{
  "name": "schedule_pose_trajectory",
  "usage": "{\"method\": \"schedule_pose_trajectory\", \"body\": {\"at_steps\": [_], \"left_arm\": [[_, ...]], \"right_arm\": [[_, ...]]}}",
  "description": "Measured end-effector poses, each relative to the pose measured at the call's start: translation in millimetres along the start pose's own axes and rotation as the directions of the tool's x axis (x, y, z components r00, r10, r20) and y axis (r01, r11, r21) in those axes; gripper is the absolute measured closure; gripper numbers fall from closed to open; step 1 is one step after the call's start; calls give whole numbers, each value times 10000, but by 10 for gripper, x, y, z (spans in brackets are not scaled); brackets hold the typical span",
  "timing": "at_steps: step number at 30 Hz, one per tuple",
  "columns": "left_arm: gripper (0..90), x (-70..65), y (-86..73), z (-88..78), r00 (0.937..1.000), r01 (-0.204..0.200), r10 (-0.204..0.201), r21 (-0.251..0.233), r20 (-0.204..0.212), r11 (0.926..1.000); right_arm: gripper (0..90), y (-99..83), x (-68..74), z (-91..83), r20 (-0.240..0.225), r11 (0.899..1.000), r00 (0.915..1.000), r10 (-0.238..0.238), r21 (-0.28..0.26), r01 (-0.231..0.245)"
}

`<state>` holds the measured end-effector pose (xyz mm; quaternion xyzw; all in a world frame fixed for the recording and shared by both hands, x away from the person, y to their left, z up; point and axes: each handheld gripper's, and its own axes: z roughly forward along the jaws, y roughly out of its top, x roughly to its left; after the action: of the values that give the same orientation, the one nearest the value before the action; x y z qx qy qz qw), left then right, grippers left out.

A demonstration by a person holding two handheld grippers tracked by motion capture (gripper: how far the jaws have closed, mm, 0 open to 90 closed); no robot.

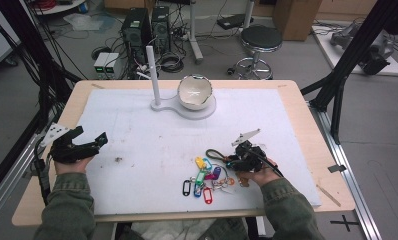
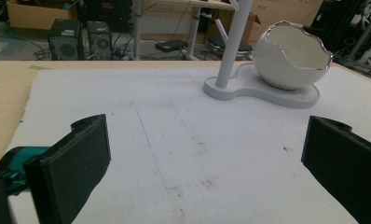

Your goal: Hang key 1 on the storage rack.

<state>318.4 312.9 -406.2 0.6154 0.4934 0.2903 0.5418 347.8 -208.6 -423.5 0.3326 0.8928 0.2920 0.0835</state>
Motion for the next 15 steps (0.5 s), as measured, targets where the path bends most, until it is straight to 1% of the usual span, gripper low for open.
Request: {"method": "schedule_pose_trajectory", "body": {"at_steps": [6,7,9,10,11,14,15], "left_arm": [[17,1,1,-2,10000,-8,8,2,13,10000],[17,0,2,-3,10000,7,-7,-21,19,10000],[17,0,2,-5,10000,1,-1,-43,26,10000],[17,0,4,-8,10000,-12,13,-40,19,10000],[17,0,4,-11,10000,4,-4,-57,8,10000],[17,5,5,-12,10000,10,-10,-63,-3,10000],[17,6,5,-10,10000,20,-20,-65,-2,10000]], "right_arm": [[736,-5,-15,-16,-16,9998,9998,213,8,-213],[737,-6,-13,-22,-27,9994,9994,340,13,-340],[737,-6,-17,-36,-41,9990,9991,425,-97,-425],[737,-4,-29,-51,-74,9990,9992,384,-226,-386],[737,-4,-29,-51,-74,9990,9992,384,-226,-386],[738,5,-16,-85,-180,9978,9981,584,-309,-589],[738,9,-23,-93,-211,9977,9983,538,-397,-546]]}}
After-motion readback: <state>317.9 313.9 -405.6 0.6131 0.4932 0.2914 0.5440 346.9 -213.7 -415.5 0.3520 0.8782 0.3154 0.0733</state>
